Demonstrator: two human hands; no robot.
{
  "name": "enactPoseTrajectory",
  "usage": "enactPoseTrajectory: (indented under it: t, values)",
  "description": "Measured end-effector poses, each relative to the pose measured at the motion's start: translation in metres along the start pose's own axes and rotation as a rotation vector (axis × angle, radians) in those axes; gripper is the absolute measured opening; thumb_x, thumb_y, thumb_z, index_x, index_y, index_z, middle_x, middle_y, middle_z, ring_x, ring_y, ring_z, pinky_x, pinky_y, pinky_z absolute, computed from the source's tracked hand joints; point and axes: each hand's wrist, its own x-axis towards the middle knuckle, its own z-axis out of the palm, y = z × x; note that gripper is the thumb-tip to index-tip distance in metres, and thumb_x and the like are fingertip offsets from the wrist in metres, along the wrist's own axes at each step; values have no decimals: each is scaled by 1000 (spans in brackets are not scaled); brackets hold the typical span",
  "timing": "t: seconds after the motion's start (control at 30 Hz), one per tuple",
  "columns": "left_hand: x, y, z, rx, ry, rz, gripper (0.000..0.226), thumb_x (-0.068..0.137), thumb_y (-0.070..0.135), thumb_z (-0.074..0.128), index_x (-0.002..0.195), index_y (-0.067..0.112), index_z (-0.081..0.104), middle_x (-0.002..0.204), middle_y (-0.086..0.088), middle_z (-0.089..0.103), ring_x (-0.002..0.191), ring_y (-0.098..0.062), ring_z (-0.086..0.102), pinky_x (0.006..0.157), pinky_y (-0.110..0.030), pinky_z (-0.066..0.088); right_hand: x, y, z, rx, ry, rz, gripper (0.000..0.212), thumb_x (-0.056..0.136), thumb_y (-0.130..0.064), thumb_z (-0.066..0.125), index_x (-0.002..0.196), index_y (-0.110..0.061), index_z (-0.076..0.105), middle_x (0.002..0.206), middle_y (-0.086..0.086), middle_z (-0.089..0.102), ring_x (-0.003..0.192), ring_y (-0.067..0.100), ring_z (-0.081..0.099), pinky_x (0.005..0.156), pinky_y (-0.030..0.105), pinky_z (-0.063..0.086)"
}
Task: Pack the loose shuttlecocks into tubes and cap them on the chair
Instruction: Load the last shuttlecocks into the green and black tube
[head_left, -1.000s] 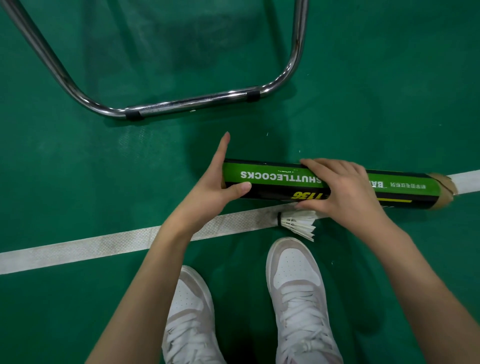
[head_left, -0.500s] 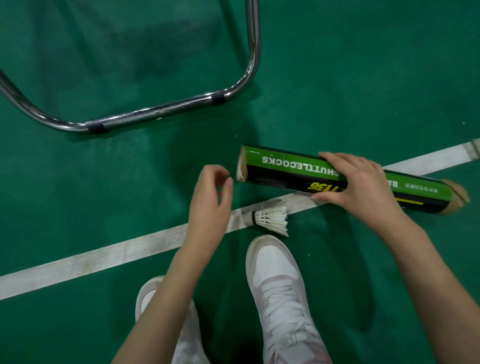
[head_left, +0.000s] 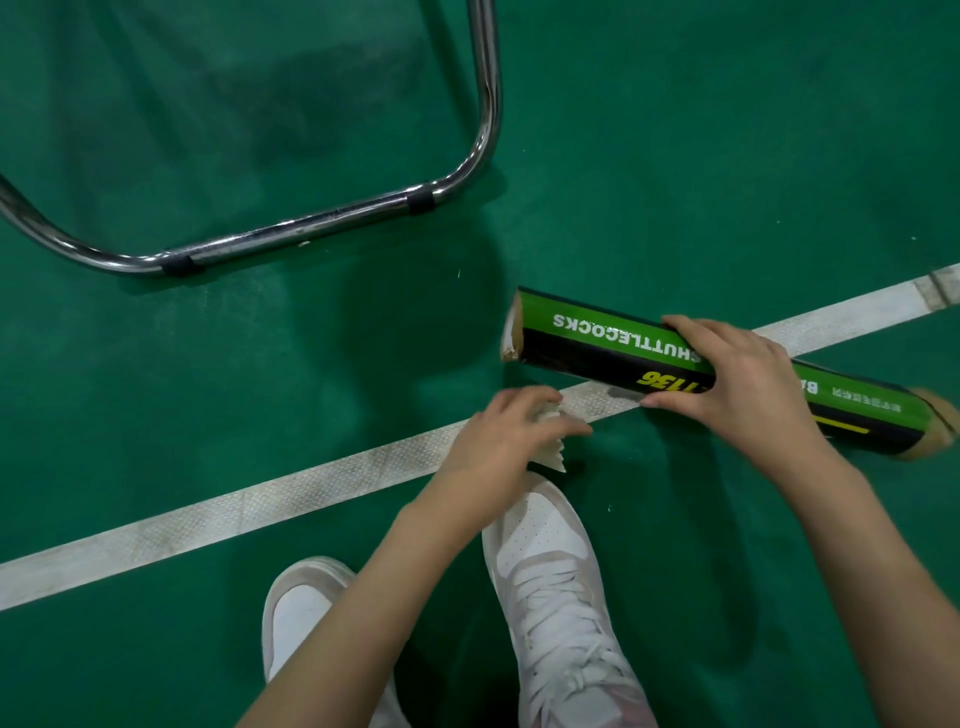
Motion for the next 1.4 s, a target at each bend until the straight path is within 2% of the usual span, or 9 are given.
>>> enactPoseTrajectory:
  t: [0.13, 0.27, 0.47, 0.67, 0.8, 0.97, 1.17, 1.3, 1.4]
  values:
    - [3, 1, -1, 177, -78, -10, 57, 79, -3, 56, 127, 28, 47, 152, 2, 19, 132, -23, 22, 96, -36, 32, -1, -1, 4, -6, -4, -3, 83, 61, -54, 73, 134, -23, 46, 128, 6, 55, 119, 29, 48, 100, 45, 31]
    - [0, 0, -8, 63, 13, -105, 42, 81, 2, 49, 119, 21, 47, 147, 1, 24, 126, -22, 27, 78, -29, 38, -1, -1, 3, -9, -12, -4, 84, 62, -55, 72, 135, -23, 44, 129, 5, 55, 119, 28, 48, 101, 45, 31]
    - [-9, -23, -12, -76, 176, -195, 28, 84, 7, 62, 110, 10, 51, 140, -8, 33, 117, -29, 45, 84, -44, 48, -1, -10, 0, 1, -15, 3, 84, 63, -53, 73, 135, -23, 44, 131, 5, 53, 121, 28, 46, 102, 45, 29]
    - [-25, -49, -30, -72, 405, -470, 24, 83, 33, 68, 99, 14, 66, 131, 3, 47, 112, -17, 50, 72, -31, 45, 2, -21, 4, -18, -38, -22, 83, 63, -53, 73, 136, -25, 43, 131, 5, 53, 120, 28, 46, 102, 44, 30]
    - [-37, -59, -42, -301, 671, -572, 16, 85, 28, 67, 86, 11, 67, 100, 3, 59, 89, -11, 55, 68, -23, 41, 3, -30, 8, -28, -46, -58, 84, 62, -53, 74, 135, -23, 45, 130, 6, 55, 119, 29, 48, 101, 44, 31]
    - [-49, -58, -54, -703, 856, -631, 39, 90, 23, 62, 59, 19, 38, 44, 13, 37, 46, -6, 29, 46, -17, 22, 4, -53, 18, -70, -85, -152, 86, 61, -56, 73, 135, -23, 46, 129, 6, 56, 118, 29, 50, 100, 44, 32]
    - [-57, -59, -54, -771, 811, -590, 30, 93, 24, 57, 74, 1, 60, 64, -14, 56, 59, -17, 43, 58, -28, 31, 9, -85, 24, -66, -74, -250, 84, 61, -53, 74, 134, -21, 48, 127, 8, 58, 116, 30, 52, 100, 45, 33]
    - [-67, -54, -57, -823, 828, -593, 43, 98, 30, 44, 71, -3, 52, 62, -8, 40, 57, -9, 33, 51, -20, 27, 15, -103, 25, -63, -53, -302, 83, 60, -52, 75, 132, -18, 50, 124, 10, 59, 114, 32, 54, 97, 47, 35]
    - [-76, -56, -63, -974, 839, -625, 46, 98, 42, 35, 81, 8, 61, 76, -4, 60, 71, -9, 53, 63, -8, 39, 17, -113, 26, -73, -62, -328, 84, 61, -52, 74, 133, -20, 48, 125, 8, 59, 115, 31, 53, 99, 47, 34]
